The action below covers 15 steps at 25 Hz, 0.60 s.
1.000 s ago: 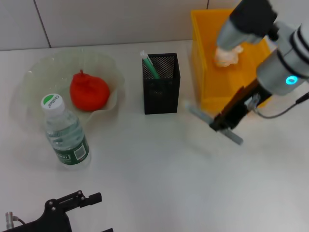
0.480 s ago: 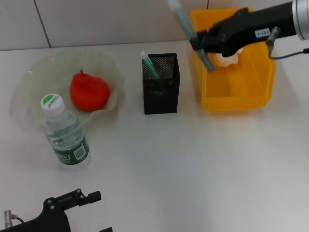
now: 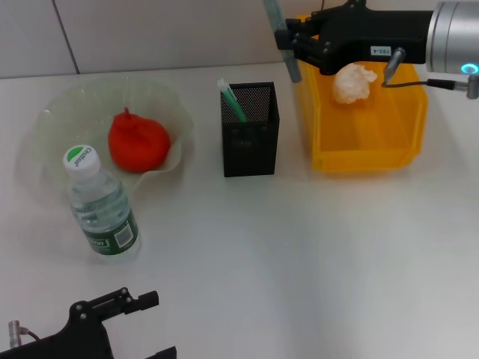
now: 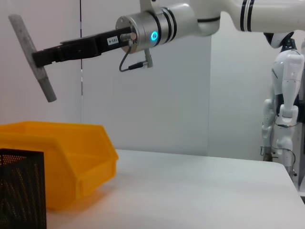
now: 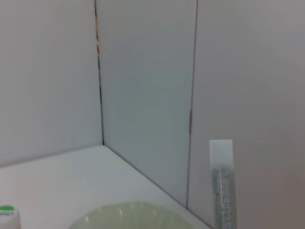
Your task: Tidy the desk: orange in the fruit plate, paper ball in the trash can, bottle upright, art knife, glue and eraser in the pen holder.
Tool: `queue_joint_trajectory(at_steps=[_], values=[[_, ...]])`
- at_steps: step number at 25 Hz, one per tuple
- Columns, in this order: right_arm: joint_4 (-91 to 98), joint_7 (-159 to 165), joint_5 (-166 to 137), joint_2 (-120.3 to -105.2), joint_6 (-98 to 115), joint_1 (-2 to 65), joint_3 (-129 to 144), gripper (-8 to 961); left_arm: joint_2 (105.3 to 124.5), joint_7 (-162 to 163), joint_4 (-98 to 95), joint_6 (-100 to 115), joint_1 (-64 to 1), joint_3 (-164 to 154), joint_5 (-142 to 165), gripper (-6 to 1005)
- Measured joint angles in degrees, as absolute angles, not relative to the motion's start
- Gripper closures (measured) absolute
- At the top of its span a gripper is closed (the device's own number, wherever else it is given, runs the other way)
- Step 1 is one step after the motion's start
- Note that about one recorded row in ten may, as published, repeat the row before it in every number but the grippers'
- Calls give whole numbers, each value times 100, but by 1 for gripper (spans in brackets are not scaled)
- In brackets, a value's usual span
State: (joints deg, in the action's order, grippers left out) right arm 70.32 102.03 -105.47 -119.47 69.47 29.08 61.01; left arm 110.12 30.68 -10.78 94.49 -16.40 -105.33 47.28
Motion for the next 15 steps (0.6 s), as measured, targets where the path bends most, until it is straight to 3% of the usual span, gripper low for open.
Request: queue_joint_trajectory(at_steps=[15], values=[[4357,6477,-7727,-11925,6661,3006,6030,818,10999,3034,-1082,9449,-1614,-10467,4718,311]])
